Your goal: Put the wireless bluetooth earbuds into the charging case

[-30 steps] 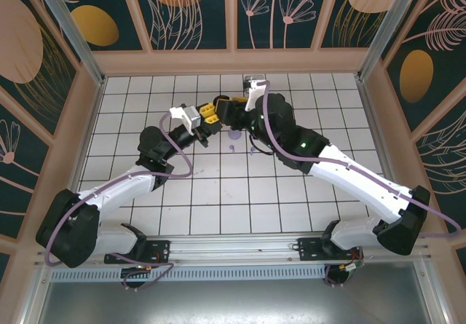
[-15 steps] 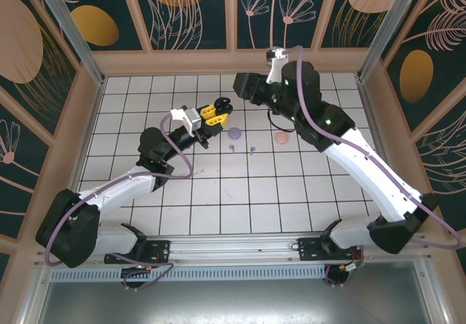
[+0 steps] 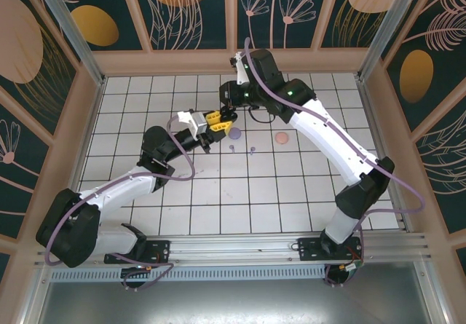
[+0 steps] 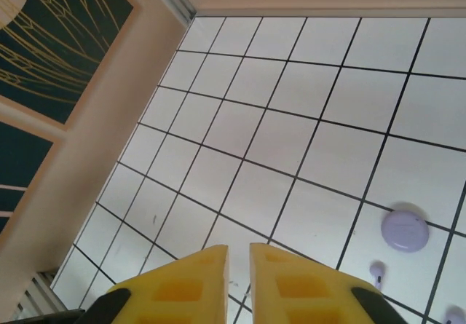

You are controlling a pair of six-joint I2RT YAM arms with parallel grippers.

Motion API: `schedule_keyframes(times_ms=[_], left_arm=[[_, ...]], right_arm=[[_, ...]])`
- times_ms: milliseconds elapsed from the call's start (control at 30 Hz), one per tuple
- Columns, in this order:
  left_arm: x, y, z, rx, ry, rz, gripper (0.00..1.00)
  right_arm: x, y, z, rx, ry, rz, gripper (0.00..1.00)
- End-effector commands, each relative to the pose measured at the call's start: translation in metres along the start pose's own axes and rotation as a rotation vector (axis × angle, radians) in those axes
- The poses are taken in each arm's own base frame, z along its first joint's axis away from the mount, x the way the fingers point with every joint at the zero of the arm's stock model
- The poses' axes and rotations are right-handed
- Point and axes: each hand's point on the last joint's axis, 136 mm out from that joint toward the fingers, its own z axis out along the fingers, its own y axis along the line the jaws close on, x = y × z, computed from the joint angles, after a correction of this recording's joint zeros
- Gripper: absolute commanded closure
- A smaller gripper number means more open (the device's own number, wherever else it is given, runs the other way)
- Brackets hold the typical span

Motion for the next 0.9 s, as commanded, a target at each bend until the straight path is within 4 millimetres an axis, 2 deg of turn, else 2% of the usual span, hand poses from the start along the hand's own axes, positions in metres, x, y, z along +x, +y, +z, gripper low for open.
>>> schedule_keyframes(times_ms=[0, 100, 200, 267, 400, 467, 567, 633, 733, 800, 867], left_arm=[[-0.019, 0.006, 0.001, -0.030, -0.054, 0.043, 1.00], [-0.018, 0.010, 0.003, -0.045, -0.055, 0.035, 1.00], [-0.019, 0.012, 0.005, -0.049, -0.061, 0.020, 1.00], [-0.018, 0.013, 0.006, -0.048, -0.064, 0.004, 1.00], [-0.008, 0.018, 0.009, -0.067, -0.038, -0.065, 1.00], [0.004, 0.023, 0.010, -0.091, 0.000, -0.123, 1.00], [0.033, 0.032, 0.011, -0.142, 0.064, -0.267, 1.00], [0.057, 0.040, 0.011, -0.194, 0.108, -0.384, 1.00], [0.106, 0.053, 0.011, -0.297, 0.232, -0.588, 1.00], [0.143, 0.056, 0.011, -0.345, 0.348, -0.699, 1.00], [0.170, 0.055, 0.006, -0.386, 0.423, -0.766, 1.00]], right_arm=[[0.040, 0.009, -0.021, -0.026, 0.115, -0.050, 0.87], [0.066, 0.008, -0.031, -0.025, 0.149, -0.056, 0.90], [0.076, -0.001, -0.044, -0.010, 0.124, -0.022, 0.90], [0.065, -0.014, -0.058, 0.041, 0.046, 0.019, 0.90], [0.034, -0.060, -0.096, 0.149, -0.173, 0.182, 0.85], [0.032, -0.084, -0.111, 0.201, -0.250, 0.249, 0.81], [0.044, -0.109, -0.116, 0.233, -0.287, 0.317, 0.75], [0.060, -0.123, -0.109, 0.257, -0.266, 0.342, 0.74], [0.081, -0.133, -0.096, 0.271, -0.224, 0.361, 0.74], [0.093, -0.137, -0.087, 0.263, -0.201, 0.371, 0.73], [0.103, -0.141, -0.079, 0.264, -0.175, 0.378, 0.72]])
